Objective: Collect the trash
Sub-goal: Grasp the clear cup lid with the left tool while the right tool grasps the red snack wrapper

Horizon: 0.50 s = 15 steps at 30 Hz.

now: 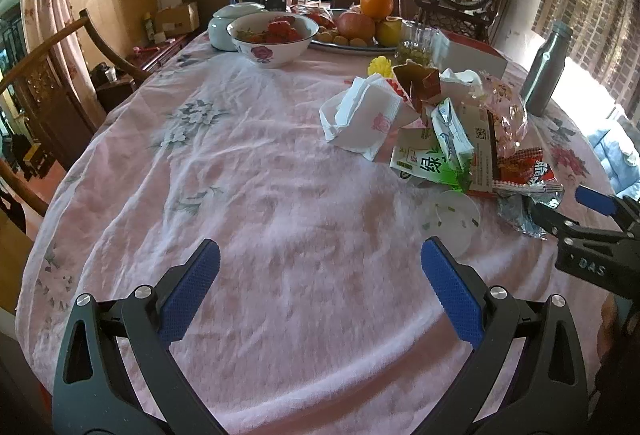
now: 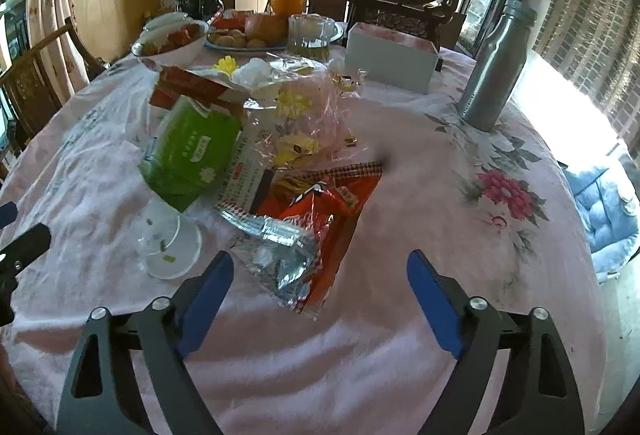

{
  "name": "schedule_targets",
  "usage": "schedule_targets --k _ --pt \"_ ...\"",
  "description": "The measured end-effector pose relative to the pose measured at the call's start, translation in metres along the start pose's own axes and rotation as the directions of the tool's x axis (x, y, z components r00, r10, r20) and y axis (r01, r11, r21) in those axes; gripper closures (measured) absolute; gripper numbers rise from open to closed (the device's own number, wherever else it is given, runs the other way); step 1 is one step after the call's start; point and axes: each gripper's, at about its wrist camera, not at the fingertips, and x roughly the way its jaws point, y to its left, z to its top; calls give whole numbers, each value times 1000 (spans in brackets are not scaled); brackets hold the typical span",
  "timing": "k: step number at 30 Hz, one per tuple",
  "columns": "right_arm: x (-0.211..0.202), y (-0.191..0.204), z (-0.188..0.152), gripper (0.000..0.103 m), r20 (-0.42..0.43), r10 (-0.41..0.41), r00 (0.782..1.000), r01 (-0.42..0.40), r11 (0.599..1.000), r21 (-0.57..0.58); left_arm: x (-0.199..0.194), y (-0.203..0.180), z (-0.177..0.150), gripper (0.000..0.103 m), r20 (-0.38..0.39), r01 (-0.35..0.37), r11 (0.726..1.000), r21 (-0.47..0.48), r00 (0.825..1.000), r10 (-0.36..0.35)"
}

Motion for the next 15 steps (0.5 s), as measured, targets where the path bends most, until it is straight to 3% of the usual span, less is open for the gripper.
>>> schedule_targets --k 13,15 --pt "26 3 13 45 -41 33 999 -34 999 -16 -7 -9 0 6 25 -31 999 21 999 31" --pt "28 2 12 64 -46 43 998 -44 999 -9 -9 -10 0 6 31 -34 999 25 999 33"
